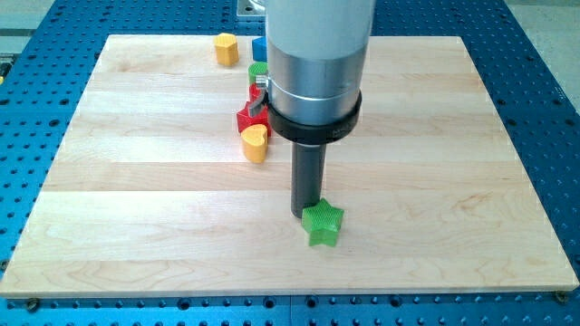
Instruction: Place the green star bottom right of the board
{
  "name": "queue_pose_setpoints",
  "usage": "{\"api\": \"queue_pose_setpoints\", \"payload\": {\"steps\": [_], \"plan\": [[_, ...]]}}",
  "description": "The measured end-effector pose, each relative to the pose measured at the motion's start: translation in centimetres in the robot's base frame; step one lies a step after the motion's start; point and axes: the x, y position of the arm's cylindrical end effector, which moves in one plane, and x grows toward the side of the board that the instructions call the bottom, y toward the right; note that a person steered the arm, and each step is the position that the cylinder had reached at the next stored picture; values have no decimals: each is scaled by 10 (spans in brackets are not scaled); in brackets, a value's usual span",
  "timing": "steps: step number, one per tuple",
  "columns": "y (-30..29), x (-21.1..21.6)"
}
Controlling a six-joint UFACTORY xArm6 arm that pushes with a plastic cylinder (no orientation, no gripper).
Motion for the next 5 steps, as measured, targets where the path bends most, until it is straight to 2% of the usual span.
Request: {"api": "queue_pose_setpoints", "payload": {"steps": [5], "plan": [[-5, 18]]}}
